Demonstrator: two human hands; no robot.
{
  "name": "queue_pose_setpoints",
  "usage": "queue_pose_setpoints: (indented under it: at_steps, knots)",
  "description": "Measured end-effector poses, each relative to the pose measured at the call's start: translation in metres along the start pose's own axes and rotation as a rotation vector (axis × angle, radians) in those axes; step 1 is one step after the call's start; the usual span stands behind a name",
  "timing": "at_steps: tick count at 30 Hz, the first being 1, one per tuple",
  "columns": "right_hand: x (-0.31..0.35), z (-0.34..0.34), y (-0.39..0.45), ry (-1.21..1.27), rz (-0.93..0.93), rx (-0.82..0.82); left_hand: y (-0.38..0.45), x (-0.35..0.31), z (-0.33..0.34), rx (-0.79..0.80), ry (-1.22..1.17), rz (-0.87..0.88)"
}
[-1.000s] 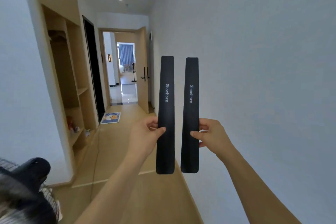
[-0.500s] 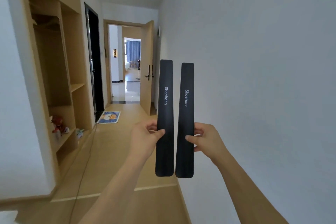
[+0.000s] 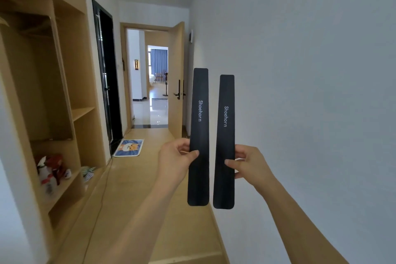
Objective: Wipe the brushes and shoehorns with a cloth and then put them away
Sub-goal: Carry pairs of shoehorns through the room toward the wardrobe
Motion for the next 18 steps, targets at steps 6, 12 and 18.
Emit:
queue_pose_setpoints:
  at_steps: [6, 12, 18]
  knots:
    - [-0.009, 0.044, 0.119, 0.058, -0.022, 0.088, 0.075, 0.072, 0.0, -0.032, 0.072, 0.005]
    - [0.007, 0.087, 0.274, 0.104, -0.103, 0.222, 0.182, 0.144, 0.001, -0.131, 0.148, -0.024]
    - [0.035, 0.128, 0.42, 0.116, -0.158, 0.328, 0.287, 0.208, -0.006, -0.191, 0.193, -0.029]
Point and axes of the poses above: each hand's wrist, its own y-axis towards the middle knuckle, its own z-axis out of the palm, x = y × z, the point moved 3 cm from there along y, towards the middle knuckle, and after that the axes turned 13 degrees about z, right-handed, at the moved point
